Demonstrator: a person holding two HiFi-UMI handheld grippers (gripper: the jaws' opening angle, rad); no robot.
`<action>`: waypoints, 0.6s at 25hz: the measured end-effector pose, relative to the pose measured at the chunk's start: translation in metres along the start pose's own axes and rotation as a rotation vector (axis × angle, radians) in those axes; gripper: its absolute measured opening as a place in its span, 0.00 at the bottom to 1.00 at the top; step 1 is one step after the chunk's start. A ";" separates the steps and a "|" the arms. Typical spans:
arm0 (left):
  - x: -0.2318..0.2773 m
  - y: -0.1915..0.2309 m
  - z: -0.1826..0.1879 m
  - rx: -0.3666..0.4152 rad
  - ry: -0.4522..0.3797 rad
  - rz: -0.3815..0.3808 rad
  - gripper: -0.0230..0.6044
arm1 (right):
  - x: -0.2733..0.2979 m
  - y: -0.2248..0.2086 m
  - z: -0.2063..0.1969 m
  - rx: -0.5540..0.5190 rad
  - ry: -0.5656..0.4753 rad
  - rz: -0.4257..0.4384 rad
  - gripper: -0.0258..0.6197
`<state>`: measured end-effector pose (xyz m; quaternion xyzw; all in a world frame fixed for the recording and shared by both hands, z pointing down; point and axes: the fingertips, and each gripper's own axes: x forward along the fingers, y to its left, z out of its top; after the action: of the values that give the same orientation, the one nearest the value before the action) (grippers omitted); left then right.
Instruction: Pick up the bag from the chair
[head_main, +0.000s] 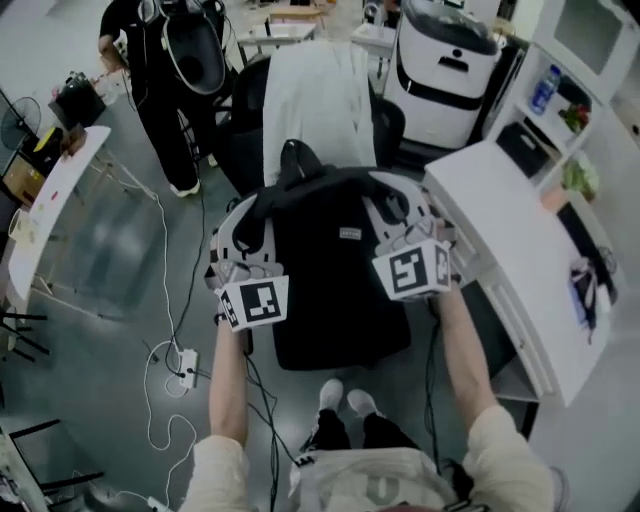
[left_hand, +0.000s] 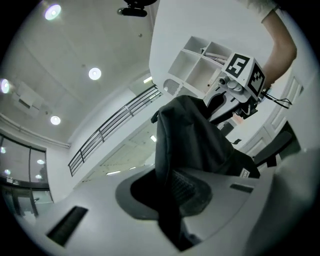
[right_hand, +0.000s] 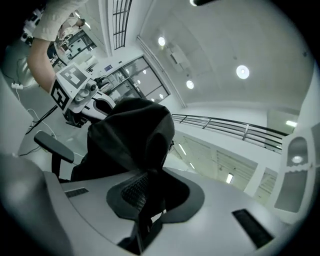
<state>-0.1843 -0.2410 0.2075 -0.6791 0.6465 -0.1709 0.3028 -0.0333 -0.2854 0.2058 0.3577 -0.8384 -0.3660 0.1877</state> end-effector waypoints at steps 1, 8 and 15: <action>-0.003 0.010 0.014 -0.009 -0.015 0.015 0.09 | -0.007 -0.010 0.015 -0.003 -0.016 -0.015 0.11; -0.029 0.075 0.105 0.027 -0.102 0.135 0.09 | -0.048 -0.068 0.101 -0.058 -0.100 -0.120 0.11; -0.070 0.096 0.162 0.022 -0.122 0.220 0.09 | -0.097 -0.082 0.145 -0.061 -0.186 -0.183 0.11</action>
<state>-0.1653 -0.1397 0.0355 -0.6096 0.6956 -0.1020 0.3663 -0.0140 -0.1838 0.0429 0.3911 -0.8045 -0.4387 0.0858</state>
